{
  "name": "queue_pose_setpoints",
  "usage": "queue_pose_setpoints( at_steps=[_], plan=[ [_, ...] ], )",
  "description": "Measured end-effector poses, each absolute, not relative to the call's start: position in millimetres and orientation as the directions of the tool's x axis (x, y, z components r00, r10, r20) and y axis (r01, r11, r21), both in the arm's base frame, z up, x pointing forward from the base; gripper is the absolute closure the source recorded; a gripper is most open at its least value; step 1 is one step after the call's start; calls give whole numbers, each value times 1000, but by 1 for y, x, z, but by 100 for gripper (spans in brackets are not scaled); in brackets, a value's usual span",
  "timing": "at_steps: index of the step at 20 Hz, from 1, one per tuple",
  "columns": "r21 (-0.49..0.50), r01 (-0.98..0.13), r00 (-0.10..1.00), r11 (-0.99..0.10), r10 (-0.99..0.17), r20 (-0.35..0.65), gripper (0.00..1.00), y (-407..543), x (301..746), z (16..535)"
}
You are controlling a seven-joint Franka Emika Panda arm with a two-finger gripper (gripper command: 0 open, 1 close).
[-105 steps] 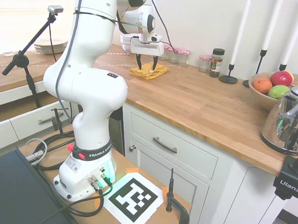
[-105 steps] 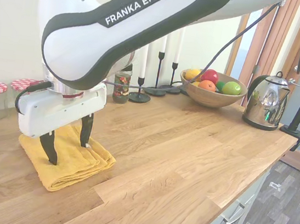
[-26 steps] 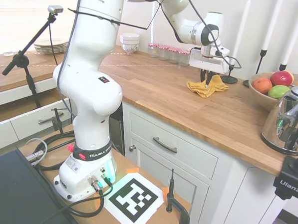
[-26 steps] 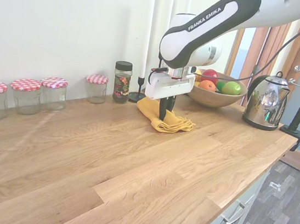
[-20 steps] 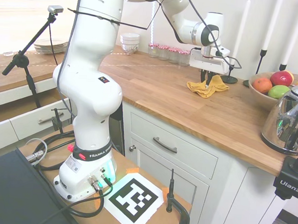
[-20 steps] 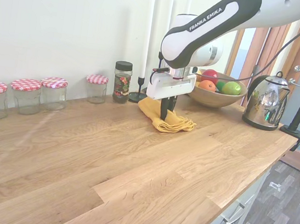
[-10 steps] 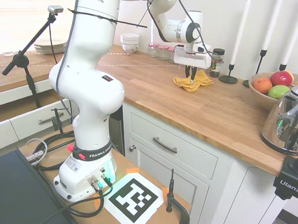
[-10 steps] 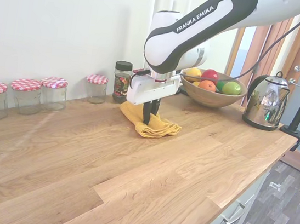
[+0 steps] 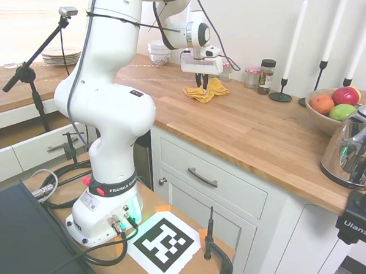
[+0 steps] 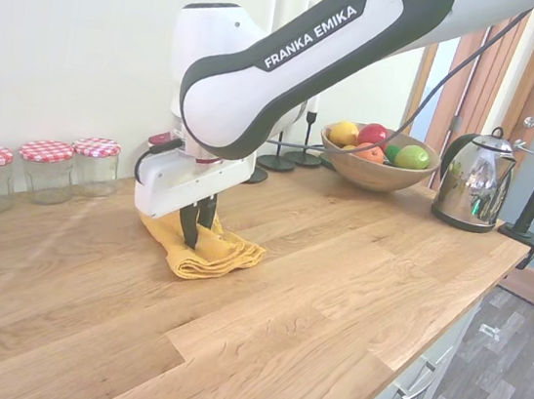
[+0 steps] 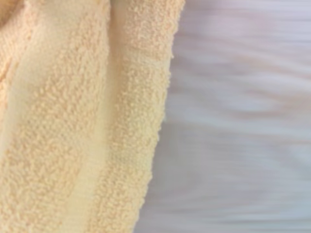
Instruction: Wipe the counter
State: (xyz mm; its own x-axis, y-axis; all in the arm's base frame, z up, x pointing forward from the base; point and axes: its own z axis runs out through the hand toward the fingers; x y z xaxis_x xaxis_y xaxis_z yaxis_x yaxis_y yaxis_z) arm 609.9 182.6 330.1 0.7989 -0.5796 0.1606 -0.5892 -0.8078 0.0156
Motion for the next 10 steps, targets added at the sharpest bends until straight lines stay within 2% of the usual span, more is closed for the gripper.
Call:
queue_pose_setpoints(
  at_steps=[10],
  plan=[
    [36, -530, 837, -847, -516, 180, 100, 279, 600, 329]
  ],
)
